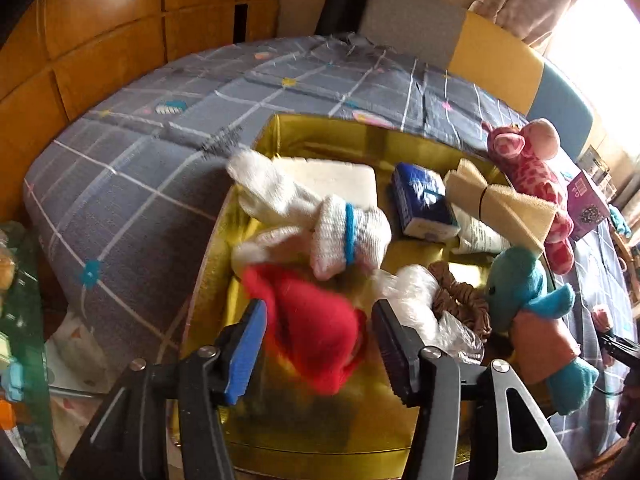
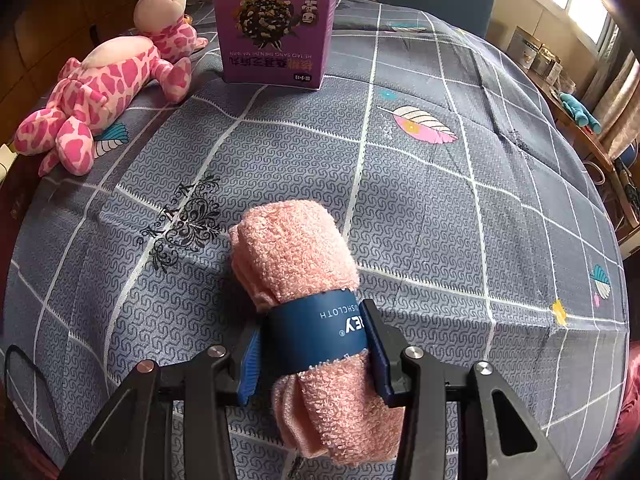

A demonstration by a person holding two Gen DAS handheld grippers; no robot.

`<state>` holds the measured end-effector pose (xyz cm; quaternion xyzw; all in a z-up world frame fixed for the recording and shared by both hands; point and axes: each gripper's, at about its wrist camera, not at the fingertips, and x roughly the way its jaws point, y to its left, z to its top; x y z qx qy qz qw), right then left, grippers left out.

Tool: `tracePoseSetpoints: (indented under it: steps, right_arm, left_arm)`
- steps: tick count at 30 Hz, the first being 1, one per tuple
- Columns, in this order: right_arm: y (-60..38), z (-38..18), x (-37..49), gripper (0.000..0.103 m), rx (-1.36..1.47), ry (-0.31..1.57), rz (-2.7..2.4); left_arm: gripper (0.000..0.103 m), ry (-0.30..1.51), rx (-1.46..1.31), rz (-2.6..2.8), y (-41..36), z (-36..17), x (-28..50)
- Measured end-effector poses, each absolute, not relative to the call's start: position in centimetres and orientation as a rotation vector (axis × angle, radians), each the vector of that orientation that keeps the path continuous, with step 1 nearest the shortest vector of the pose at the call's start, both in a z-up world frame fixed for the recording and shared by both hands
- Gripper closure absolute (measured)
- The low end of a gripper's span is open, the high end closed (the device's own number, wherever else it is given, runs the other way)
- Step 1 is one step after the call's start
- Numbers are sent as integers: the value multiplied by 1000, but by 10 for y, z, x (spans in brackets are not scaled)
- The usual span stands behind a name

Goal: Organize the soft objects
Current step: 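Carry the red sock into the gold tray and open the left tool while the right holds the towel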

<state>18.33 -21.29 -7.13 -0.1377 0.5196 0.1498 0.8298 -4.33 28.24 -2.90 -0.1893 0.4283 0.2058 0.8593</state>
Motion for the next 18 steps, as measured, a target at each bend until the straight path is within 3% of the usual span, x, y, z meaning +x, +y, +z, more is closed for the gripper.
tracePoseSetpoints:
  steps: [18]
  right_arm:
    - [-212,-68,178,62,-283,1118,253]
  left_arm:
    - [44,758,-304,481,231,17,-55]
